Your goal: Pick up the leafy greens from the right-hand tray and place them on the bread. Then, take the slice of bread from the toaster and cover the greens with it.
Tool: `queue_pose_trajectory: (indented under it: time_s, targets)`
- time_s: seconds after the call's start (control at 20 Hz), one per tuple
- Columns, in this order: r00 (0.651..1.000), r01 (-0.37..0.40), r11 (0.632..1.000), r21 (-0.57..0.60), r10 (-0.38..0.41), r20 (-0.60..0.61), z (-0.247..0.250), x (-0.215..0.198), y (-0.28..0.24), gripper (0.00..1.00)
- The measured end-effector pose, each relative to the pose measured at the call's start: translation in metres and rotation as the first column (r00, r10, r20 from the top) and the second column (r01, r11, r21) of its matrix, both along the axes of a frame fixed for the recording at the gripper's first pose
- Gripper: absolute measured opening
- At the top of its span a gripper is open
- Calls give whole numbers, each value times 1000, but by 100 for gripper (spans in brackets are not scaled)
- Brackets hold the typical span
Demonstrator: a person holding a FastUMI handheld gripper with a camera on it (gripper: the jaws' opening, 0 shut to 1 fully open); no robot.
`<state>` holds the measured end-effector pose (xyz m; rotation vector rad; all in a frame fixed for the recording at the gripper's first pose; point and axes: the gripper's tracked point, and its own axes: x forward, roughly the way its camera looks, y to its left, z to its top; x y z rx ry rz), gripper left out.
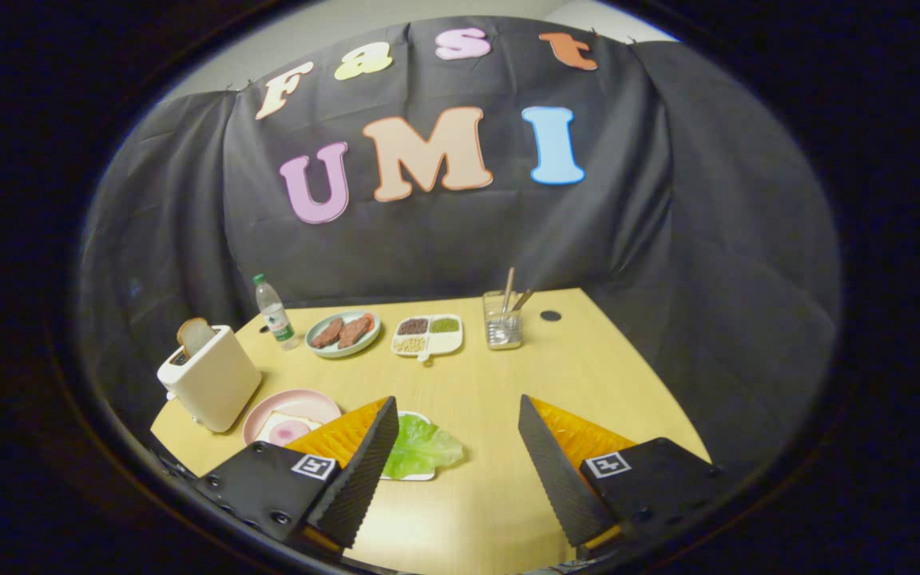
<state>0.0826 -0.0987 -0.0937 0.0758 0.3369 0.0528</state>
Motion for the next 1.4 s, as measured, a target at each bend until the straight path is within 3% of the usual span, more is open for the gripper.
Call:
queue_pose_trajectory:
  time_s: [0.2, 0.55, 1.05, 1.4]
  targets:
    - [988, -58, 996, 73, 68, -140, -54, 27, 12, 97]
    - [928, -69, 989, 128, 110, -355, -141, 51, 14, 97]
    - [857, -53, 958, 282, 188, -479, -182, 79, 38, 94]
    - [831, -25, 943, 333, 205, -517, -186, 83, 44, 48]
